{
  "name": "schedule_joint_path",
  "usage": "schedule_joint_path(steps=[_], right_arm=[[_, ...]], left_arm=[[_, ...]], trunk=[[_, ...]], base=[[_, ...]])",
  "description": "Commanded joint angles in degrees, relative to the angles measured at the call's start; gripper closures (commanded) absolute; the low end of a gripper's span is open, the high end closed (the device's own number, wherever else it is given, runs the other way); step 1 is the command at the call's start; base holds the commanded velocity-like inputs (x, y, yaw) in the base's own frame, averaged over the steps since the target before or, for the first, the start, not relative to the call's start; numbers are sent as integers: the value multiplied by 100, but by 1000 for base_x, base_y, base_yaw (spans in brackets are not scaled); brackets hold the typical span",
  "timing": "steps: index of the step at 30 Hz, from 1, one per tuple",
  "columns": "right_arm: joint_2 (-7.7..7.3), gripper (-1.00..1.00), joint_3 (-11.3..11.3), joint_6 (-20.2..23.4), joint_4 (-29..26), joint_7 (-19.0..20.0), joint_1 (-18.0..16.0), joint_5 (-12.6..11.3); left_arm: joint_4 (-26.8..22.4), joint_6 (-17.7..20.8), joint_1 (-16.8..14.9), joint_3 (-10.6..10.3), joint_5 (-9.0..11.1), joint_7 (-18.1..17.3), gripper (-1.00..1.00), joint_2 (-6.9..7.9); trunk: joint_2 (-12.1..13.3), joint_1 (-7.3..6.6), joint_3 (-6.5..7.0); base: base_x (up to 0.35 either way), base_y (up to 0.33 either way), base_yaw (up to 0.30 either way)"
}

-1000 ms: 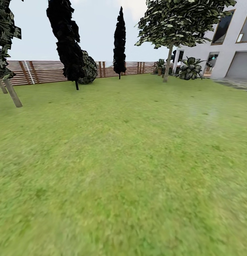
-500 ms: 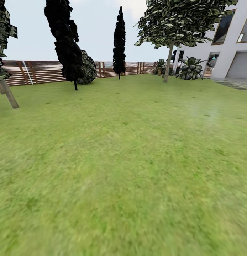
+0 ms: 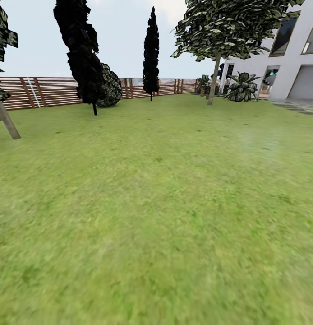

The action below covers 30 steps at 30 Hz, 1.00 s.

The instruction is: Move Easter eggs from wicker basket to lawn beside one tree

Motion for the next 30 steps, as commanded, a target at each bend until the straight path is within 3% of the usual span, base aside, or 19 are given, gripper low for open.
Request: schedule_joint_path(steps=[1,30], right_arm=[[-1,-100,25,-11,-2,0,1,-3],[0,-100,26,-19,6,-6,1,-2]], left_arm=[[5,-20,-3,-2,1,5,-100,0],[5,-108,-3,-3,-3,5,-100,0]], trunk=[[-2,3,-4],[-2,3,-4]], base=[[326,0,0],[331,0,0]])
